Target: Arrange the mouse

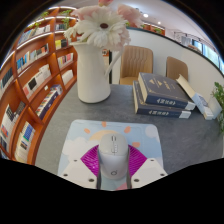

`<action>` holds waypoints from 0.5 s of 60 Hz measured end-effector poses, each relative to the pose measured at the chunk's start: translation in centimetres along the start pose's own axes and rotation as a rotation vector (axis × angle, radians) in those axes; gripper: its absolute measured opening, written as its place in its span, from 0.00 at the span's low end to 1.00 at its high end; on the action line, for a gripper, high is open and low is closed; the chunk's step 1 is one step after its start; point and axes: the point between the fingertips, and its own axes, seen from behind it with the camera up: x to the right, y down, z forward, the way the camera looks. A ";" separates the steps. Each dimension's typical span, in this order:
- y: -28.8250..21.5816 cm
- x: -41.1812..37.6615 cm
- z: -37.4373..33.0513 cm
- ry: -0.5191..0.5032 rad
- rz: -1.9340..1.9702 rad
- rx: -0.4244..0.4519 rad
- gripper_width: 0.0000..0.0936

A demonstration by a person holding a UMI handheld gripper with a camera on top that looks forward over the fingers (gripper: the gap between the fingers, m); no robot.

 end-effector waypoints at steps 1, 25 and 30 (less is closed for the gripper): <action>0.3 0.1 0.2 -0.001 -0.001 -0.013 0.37; 0.1 0.3 -0.6 0.013 0.031 -0.016 0.80; -2.1 0.9 -2.5 0.007 0.042 0.030 0.92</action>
